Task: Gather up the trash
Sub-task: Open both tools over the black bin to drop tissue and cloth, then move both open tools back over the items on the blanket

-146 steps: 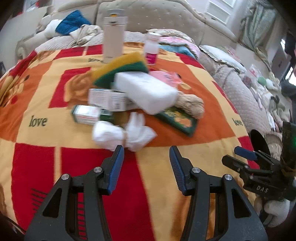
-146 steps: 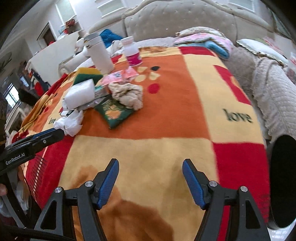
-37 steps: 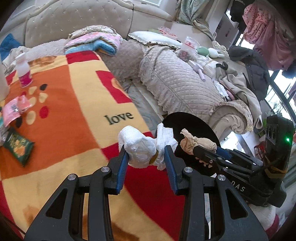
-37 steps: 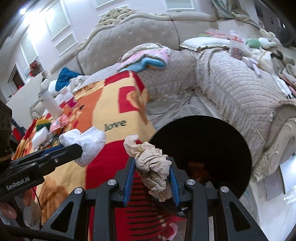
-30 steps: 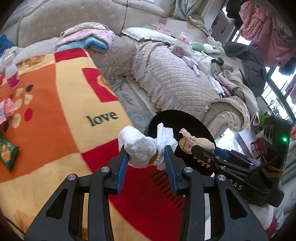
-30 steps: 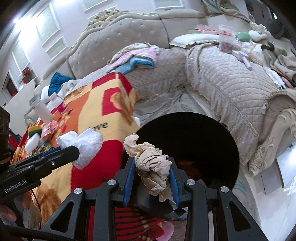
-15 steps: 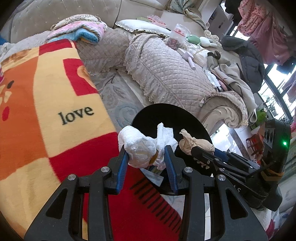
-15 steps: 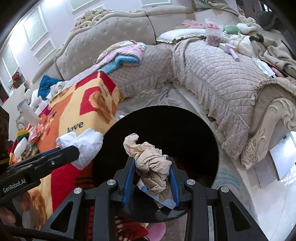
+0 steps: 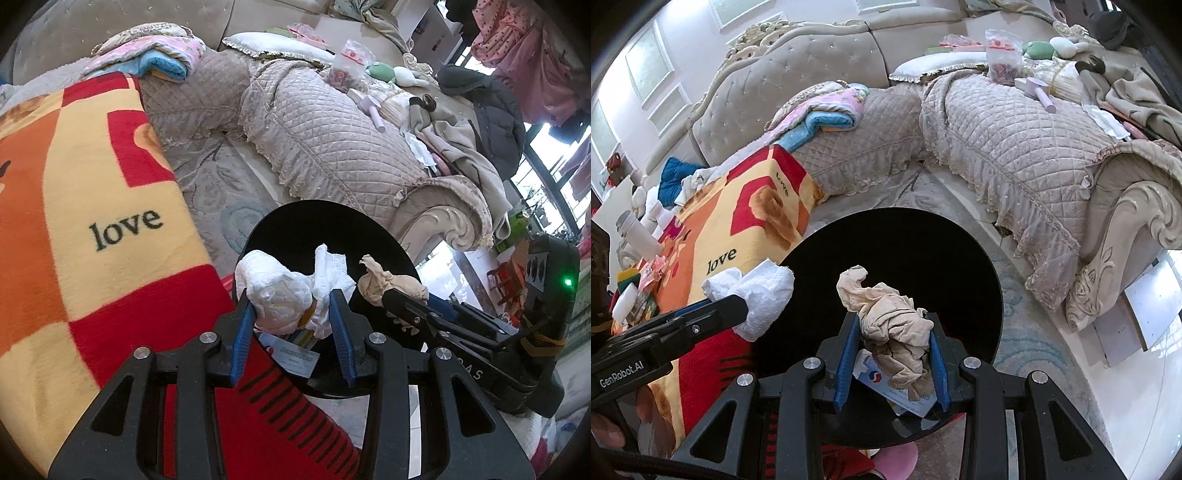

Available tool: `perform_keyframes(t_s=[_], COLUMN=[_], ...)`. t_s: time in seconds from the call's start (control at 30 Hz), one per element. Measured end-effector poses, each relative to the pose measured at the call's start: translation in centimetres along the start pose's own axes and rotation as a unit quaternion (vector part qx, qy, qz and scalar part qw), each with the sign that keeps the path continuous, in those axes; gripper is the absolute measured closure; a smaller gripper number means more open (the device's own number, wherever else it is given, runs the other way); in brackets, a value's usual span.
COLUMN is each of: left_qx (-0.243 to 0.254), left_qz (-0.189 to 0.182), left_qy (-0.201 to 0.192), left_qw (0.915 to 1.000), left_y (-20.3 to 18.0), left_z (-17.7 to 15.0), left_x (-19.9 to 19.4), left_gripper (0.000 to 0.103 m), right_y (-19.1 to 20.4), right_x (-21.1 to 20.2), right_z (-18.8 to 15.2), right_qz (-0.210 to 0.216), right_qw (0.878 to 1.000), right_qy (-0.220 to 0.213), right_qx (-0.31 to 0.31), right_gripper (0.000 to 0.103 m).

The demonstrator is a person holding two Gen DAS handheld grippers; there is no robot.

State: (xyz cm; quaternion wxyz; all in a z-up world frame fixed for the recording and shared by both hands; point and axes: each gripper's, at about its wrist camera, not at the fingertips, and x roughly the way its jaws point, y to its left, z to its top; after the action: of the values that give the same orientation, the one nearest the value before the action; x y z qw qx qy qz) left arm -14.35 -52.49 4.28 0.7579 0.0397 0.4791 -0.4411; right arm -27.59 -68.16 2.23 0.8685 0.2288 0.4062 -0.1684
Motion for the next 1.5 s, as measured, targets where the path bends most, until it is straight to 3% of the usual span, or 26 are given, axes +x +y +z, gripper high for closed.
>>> perform_keyframes(t_s=[0.13, 0.33, 0.4, 0.43, 0.47, 0.57, 0.9, 1.5], left_qx=[-0.005, -0.009, -0.013, -0.015, -0.016, -0.016, -0.020, -0.057], left_qz=[-0.005, -0.013, -0.014, -0.013, -0.013, -0.007, 0.064, 0.158], left_qy=[0.004, 0.007, 0.006, 0.007, 0.008, 0.002, -0.025, -0.056], left_qw=[1.0000, 0.9999, 0.9998, 0.9998, 0.9998, 0.9999, 0.9975, 0.9842], left_y=[0.1, 0.5, 0.6, 0.8, 0.8, 1.0, 3.3, 11.0], left_z=[0.1, 0.1, 0.1, 0.2, 0.2, 0.0, -1.4, -5.5], left_x=[0.1, -0.2, -0.5, -0.6, -0.7, -1.5, -4.3, -10.9], left_gripper=[0.062, 0.043, 0.039, 0.039, 0.039, 0.039, 0.039, 0.039], right_y=[-0.1, -0.3, -0.4, -0.4, -0.4, 0.1, 3.2, 12.9], right_x=[0.1, 0.0, -0.1, -0.1, -0.1, -0.2, 0.1, 1.1], right_z=[0.1, 0.2, 0.3, 0.3, 0.3, 0.3, -0.5, -1.7], right_qz=[-0.002, -0.006, -0.006, -0.004, -0.002, 0.002, 0.016, 0.061], right_qw=[1.000, 1.000, 1.000, 1.000, 1.000, 1.000, 1.000, 0.993], right_qy=[0.001, 0.000, 0.000, 0.000, -0.001, 0.001, 0.008, 0.037], right_qx=[0.001, 0.007, 0.012, 0.016, 0.019, 0.016, -0.012, -0.093], right_gripper=[0.066, 0.056, 0.047, 0.036, 0.034, 0.034, 0.034, 0.034])
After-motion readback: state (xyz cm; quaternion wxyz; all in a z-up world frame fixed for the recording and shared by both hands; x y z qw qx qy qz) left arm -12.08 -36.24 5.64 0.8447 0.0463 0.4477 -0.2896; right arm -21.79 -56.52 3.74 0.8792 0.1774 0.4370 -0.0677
